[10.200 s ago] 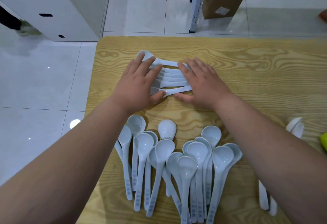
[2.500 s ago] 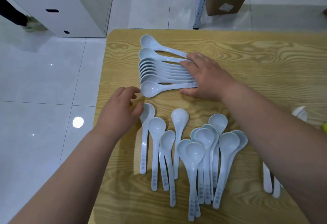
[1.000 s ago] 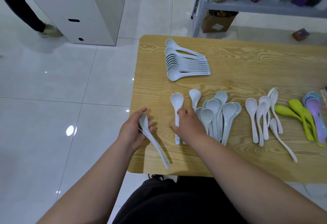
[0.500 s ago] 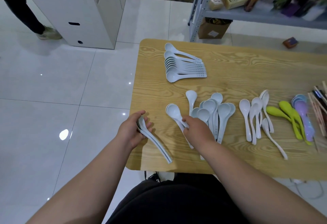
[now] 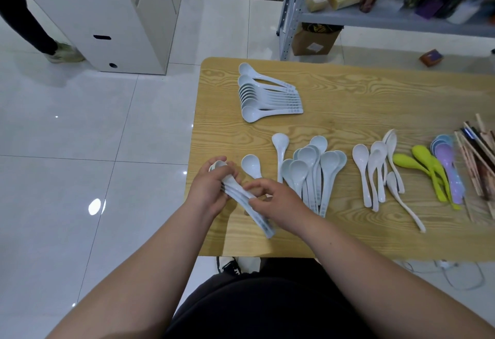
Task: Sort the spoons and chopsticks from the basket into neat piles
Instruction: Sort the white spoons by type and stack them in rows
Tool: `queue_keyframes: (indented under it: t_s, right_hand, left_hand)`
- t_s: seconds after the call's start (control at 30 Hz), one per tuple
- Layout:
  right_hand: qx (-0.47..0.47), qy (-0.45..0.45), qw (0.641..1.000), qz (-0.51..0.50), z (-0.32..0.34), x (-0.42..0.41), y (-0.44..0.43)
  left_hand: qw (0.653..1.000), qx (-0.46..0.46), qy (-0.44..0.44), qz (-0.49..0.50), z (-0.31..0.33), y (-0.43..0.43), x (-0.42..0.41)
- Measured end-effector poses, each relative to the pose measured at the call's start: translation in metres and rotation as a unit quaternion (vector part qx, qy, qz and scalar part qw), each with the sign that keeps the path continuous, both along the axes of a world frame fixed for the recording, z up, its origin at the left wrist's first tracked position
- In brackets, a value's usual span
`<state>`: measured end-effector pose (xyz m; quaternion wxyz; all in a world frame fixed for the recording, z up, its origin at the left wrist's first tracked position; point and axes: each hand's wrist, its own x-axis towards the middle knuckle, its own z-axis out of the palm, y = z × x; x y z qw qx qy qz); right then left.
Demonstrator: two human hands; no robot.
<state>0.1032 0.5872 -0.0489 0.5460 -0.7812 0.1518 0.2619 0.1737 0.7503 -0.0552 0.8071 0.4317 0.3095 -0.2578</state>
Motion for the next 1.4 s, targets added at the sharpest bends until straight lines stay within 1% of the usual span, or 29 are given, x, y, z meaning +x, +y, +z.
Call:
queue_keyframes:
  t_s: [0.03, 0.07, 0.1, 0.13, 0.17, 0.23, 0.3, 0.33, 0.4, 0.5, 0.53, 0.57, 0.63, 0.7, 0.8, 0.87, 0.97, 1.0, 1.1, 1.17, 1.23, 1.3, 1.4]
  right_hand:
    - [0.052, 0.044, 0.998, 0.003, 0.0, 0.003, -0.003]
    - [0.119, 0.101, 0.988, 0.002, 0.002, 0.005, -0.007]
    - [0.178, 0.163, 0.97, 0.004, 0.004, 0.007, -0.01]
    - [0.213, 0.212, 0.954, 0.01, 0.006, 0.009, -0.012]
    - [0.226, 0.241, 0.944, 0.018, 0.008, 0.01, -0.015]
    - [0.233, 0.243, 0.941, 0.031, 0.005, 0.015, -0.02]
    - [0.21, 0.203, 0.955, 0.047, 0.004, 0.022, -0.028]
    - [0.18, 0.174, 0.966, 0.062, 0.005, 0.028, -0.033]
    - [0.097, 0.115, 0.982, 0.111, 0.011, 0.043, -0.045]
    - [-0.044, 0.04, 0.982, 0.178, 0.019, 0.068, -0.068]
    - [-0.097, 0.01, 0.972, 0.213, 0.02, 0.076, -0.078]
    - [-0.15, -0.019, 0.956, 0.253, 0.02, 0.085, -0.086]
    - [-0.237, -0.069, 0.914, 0.32, 0.021, 0.103, -0.101]
    - [-0.285, -0.11, 0.885, 0.351, 0.019, 0.122, -0.114]
    - [-0.34, -0.15, 0.857, 0.357, 0.005, 0.151, -0.136]
    - [-0.363, -0.166, 0.849, 0.346, -0.01, 0.169, -0.147]
    - [-0.35, -0.216, 0.853, 0.322, -0.032, 0.191, -0.154]
    - [-0.351, -0.227, 0.852, 0.316, -0.038, 0.196, -0.154]
    - [-0.384, -0.265, 0.827, 0.314, -0.057, 0.208, -0.156]
    - [-0.381, -0.308, 0.819, 0.3, -0.07, 0.21, -0.156]
    - [-0.369, -0.351, 0.814, 0.279, -0.082, 0.209, -0.157]
    - [-0.356, -0.364, 0.815, 0.276, -0.091, 0.209, -0.158]
    - [-0.317, -0.356, 0.833, 0.281, -0.104, 0.216, -0.16]
  left_hand:
    - [1.0, -0.004, -0.006, 0.009, 0.001, -0.002, 0.001]
    - [1.0, -0.008, -0.006, 0.022, 0.003, -0.004, 0.002]
    - [0.999, -0.009, -0.002, 0.033, 0.004, -0.006, 0.004]
    - [0.999, -0.011, -0.001, 0.04, 0.005, -0.008, 0.005]
    - [0.999, -0.014, -0.004, 0.043, 0.006, -0.01, 0.007]
    - [0.999, -0.024, -0.01, 0.041, 0.008, -0.013, 0.011]
    - [1.0, -0.002, -0.024, 0.016, 0.009, -0.014, 0.016]
    - [0.998, 0.035, -0.041, -0.012, 0.01, -0.014, 0.02]
    - [0.987, 0.114, -0.087, -0.078, 0.012, -0.015, 0.028]
    - [0.956, 0.2, -0.136, -0.165, 0.015, -0.015, 0.042]
    - [0.935, 0.247, -0.157, -0.201, 0.015, -0.015, 0.047]
    - [0.906, 0.299, -0.178, -0.24, 0.015, -0.016, 0.053]
    - [0.85, 0.38, -0.218, -0.293, 0.015, -0.023, 0.064]
    - [0.82, 0.414, -0.251, -0.304, 0.012, -0.036, 0.075]
    - [0.77, 0.459, -0.313, -0.312, 0.0, -0.058, 0.095]
    - [0.739, 0.489, -0.343, -0.311, -0.013, -0.069, 0.108]
    - [0.692, 0.539, -0.362, -0.316, -0.04, -0.078, 0.127]
    - [0.681, 0.553, -0.359, -0.319, -0.049, -0.08, 0.132]
    - [0.661, 0.576, -0.354, -0.325, -0.068, -0.081, 0.141]
    - [0.64, 0.591, -0.368, -0.323, -0.075, -0.082, 0.144]
    - [0.63, 0.601, -0.383, -0.307, -0.081, -0.082, 0.147]
    - [0.614, 0.612, -0.41, -0.284, -0.084, -0.082, 0.149]
    - [0.575, 0.647, -0.429, -0.259, -0.09, -0.085, 0.152]
